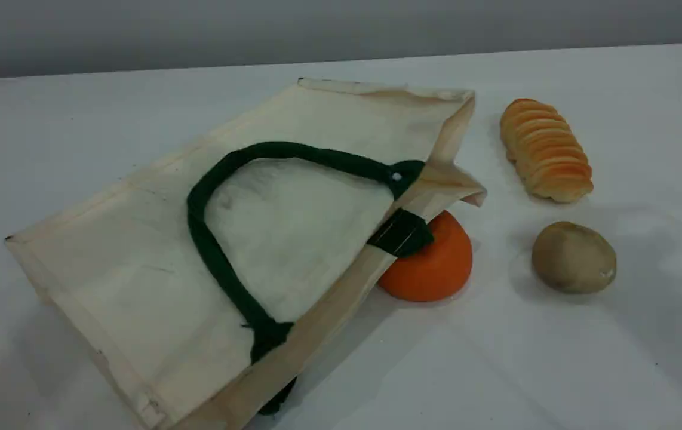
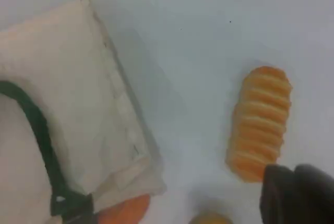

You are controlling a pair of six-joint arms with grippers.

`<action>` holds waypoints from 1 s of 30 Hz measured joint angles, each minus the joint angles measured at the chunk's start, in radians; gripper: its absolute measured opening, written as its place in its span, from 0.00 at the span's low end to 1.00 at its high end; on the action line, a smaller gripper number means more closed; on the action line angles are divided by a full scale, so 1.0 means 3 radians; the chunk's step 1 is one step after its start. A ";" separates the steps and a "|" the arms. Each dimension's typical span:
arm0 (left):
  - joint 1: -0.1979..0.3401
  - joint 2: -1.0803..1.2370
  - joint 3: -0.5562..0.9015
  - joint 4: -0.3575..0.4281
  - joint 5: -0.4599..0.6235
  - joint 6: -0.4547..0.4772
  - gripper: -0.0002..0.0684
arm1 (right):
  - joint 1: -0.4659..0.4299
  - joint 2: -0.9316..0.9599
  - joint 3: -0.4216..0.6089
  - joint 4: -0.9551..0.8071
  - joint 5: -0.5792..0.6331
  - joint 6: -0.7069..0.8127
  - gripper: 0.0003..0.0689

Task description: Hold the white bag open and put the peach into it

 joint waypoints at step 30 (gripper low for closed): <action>0.0000 -0.2324 0.0840 0.0912 0.0002 -0.1367 0.02 | 0.0000 -0.2723 -0.0437 -0.0437 0.1706 -0.0180 0.04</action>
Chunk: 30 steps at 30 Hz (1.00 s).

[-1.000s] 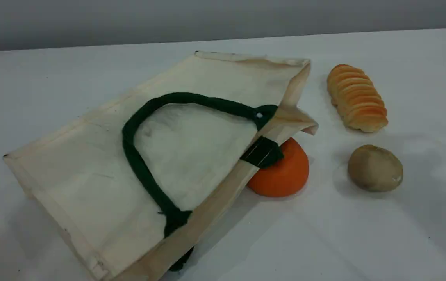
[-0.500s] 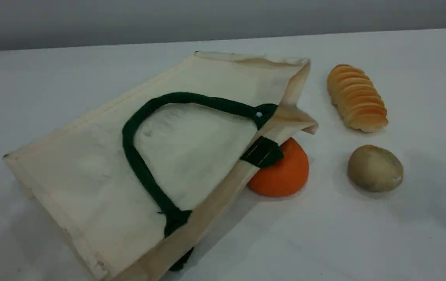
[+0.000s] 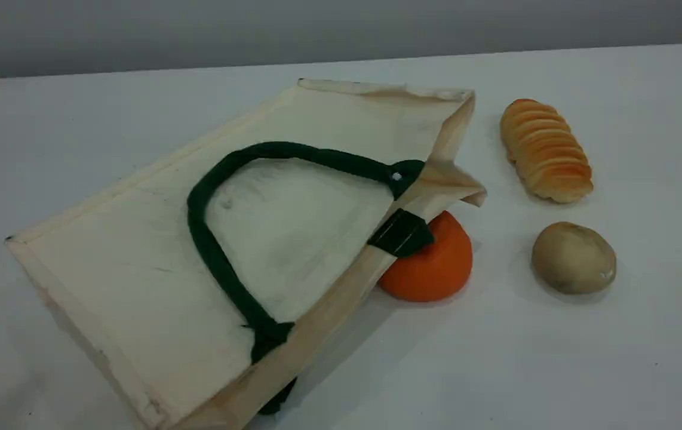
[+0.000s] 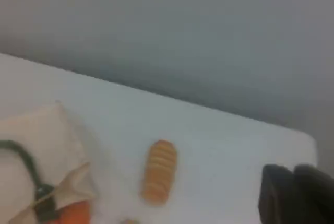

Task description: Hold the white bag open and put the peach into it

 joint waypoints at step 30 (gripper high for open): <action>0.0000 -0.2166 0.2668 -0.0149 -0.0203 0.0195 0.02 | 0.0000 -0.1930 0.2289 0.1247 -0.0149 -0.0711 0.04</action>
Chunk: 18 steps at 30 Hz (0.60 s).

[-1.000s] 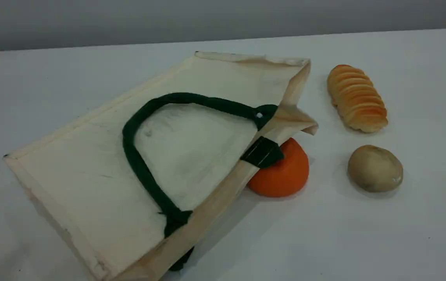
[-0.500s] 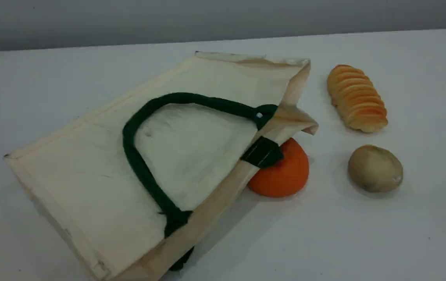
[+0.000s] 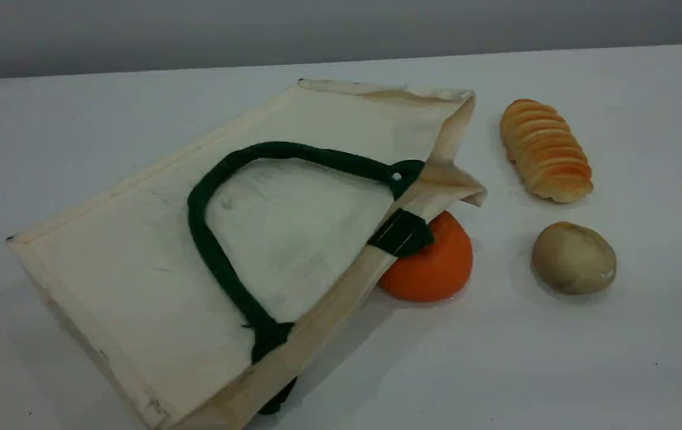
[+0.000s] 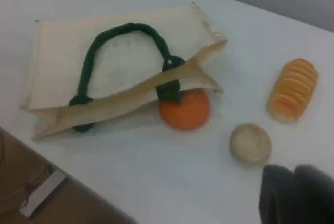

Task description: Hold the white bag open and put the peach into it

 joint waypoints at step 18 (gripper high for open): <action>0.0000 0.0003 0.0536 -0.0012 -0.0240 -0.0003 0.02 | 0.0000 0.0000 0.0095 -0.0007 -0.0073 -0.0065 0.04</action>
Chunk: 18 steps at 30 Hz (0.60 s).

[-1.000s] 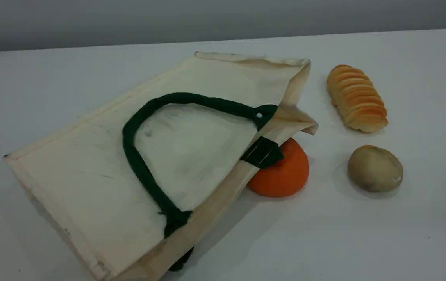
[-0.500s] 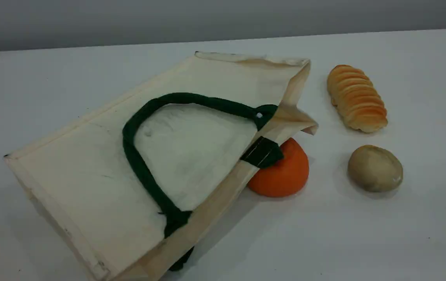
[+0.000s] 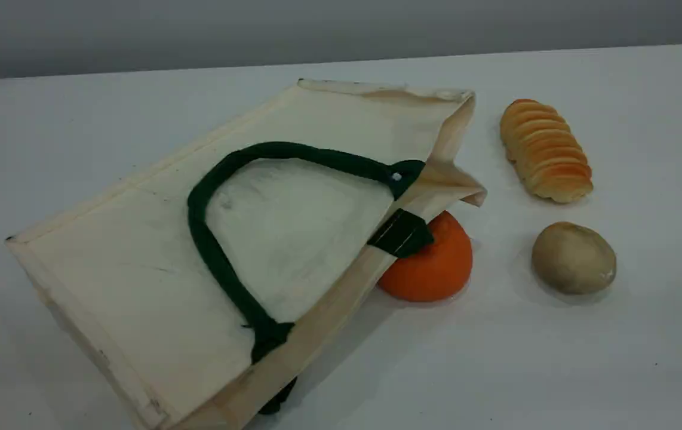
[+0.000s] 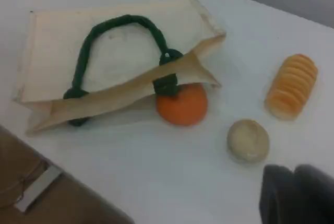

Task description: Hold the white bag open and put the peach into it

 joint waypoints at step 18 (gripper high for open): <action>0.0000 0.0000 -0.0002 0.0011 -0.0033 -0.0014 0.02 | 0.0000 0.0000 0.0000 0.0010 0.0006 0.0010 0.07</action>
